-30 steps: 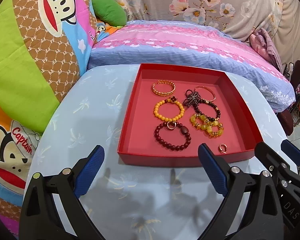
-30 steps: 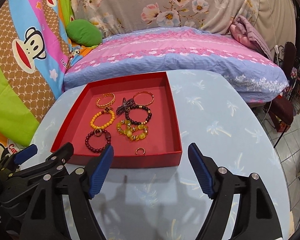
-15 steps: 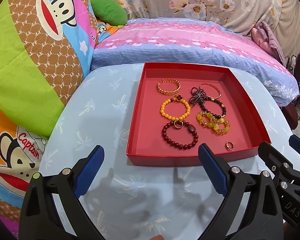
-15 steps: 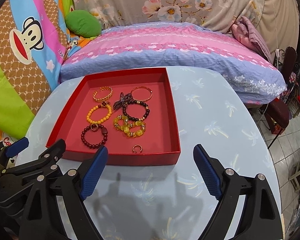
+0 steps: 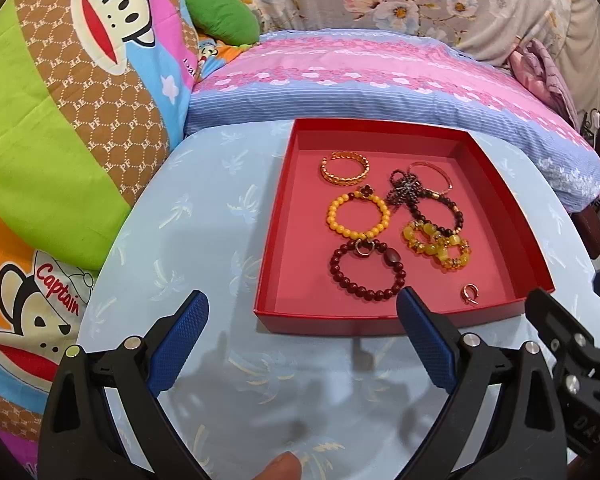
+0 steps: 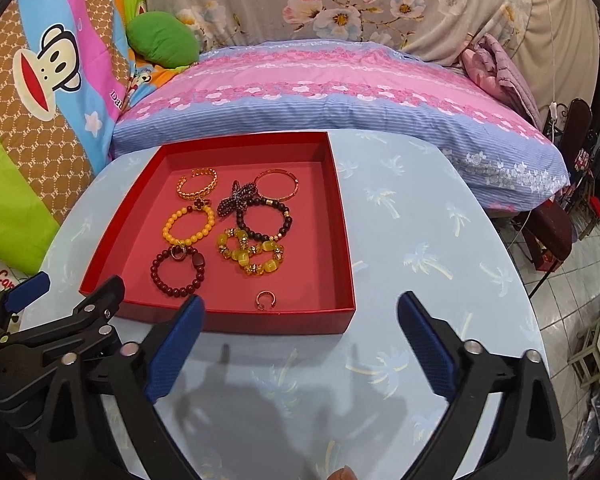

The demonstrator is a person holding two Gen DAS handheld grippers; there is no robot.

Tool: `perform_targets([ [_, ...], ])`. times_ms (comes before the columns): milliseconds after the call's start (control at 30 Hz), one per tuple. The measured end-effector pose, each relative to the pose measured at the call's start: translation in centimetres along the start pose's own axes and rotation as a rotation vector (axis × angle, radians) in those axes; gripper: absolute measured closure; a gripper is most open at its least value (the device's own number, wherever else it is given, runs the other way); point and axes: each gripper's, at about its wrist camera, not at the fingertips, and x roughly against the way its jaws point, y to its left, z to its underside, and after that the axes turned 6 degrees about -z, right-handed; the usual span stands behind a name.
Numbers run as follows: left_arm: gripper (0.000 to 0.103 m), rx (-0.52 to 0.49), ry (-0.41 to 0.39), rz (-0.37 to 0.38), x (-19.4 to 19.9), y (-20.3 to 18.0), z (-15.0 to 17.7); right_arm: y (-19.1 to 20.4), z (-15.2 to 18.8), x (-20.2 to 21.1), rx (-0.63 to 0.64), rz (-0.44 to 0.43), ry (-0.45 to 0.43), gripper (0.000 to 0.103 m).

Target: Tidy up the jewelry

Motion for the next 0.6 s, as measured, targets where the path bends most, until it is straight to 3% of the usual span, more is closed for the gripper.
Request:
perform_targets([
  [600,0.009,0.013,0.003,-0.003,-0.21,0.19,-0.01,0.09,-0.01,0.12,0.004,-0.004,-0.039,0.006],
])
